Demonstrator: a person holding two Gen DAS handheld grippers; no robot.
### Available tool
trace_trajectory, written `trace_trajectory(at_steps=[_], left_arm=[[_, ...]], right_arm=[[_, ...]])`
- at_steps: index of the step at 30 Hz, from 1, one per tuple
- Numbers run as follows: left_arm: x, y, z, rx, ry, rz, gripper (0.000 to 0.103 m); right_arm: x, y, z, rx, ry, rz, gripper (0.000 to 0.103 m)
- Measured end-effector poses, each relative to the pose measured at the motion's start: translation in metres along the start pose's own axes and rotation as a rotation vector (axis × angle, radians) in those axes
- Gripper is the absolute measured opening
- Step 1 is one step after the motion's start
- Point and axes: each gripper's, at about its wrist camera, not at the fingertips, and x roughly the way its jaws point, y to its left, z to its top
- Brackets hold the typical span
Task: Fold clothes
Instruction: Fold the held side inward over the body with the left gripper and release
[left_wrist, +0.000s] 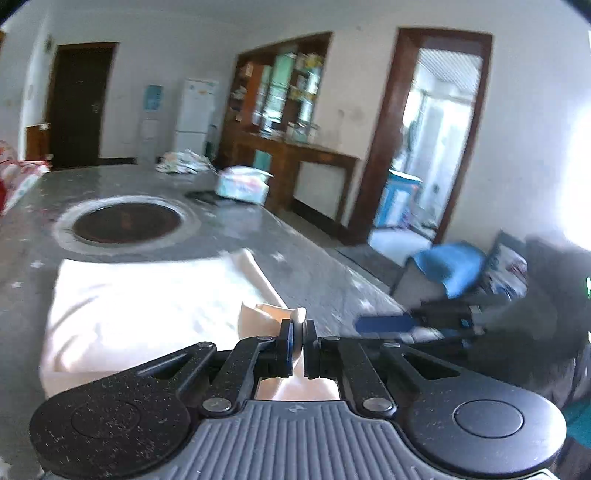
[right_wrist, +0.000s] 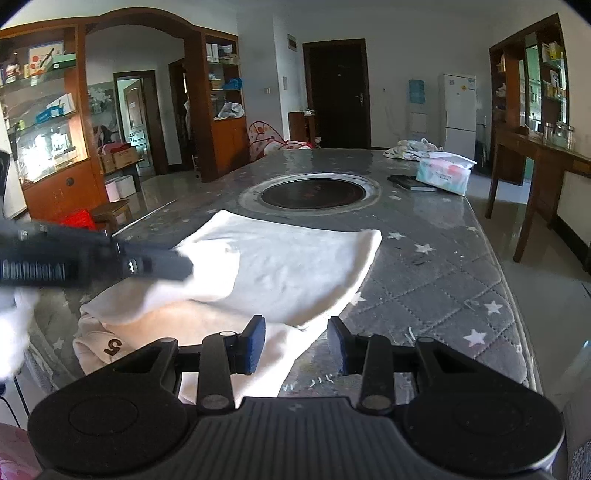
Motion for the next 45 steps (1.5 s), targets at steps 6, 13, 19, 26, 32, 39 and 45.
trace_trajectory(at_steps=[6, 13, 19, 26, 32, 39, 45], left_arm=[[0.001, -0.001, -0.020, 0.024, 0.057, -0.046, 0.023], [-0.037, 0.033, -0.031, 0.038, 0.019, 0.036, 0.026], [-0.056, 0.087, -0.043, -0.036, 0.040, 0.205, 0.024], [-0.065, 0.107, -0.063, -0.064, 0.083, 0.254, 0.021], [-0.069, 0.112, -0.060, -0.060, 0.121, 0.237, 0.020], [-0.050, 0.111, -0.019, -0.023, 0.054, 0.186, 0.021], [-0.013, 0.123, -0.023, -0.016, 0.118, 0.208, 0.021]], right_arm=[[0.006, 0.005, 0.003, -0.011, 0.003, 0.006, 0.037], [0.011, 0.017, 0.003, -0.034, 0.025, 0.040, 0.037], [0.021, 0.037, 0.003, -0.091, 0.044, 0.091, 0.036], [0.038, 0.059, 0.001, -0.158, 0.083, 0.142, 0.036], [0.053, 0.060, -0.006, -0.166, 0.146, 0.140, 0.036], [0.052, 0.060, 0.002, -0.163, 0.120, 0.148, 0.036], [0.060, 0.057, -0.003, -0.165, 0.147, 0.143, 0.036]])
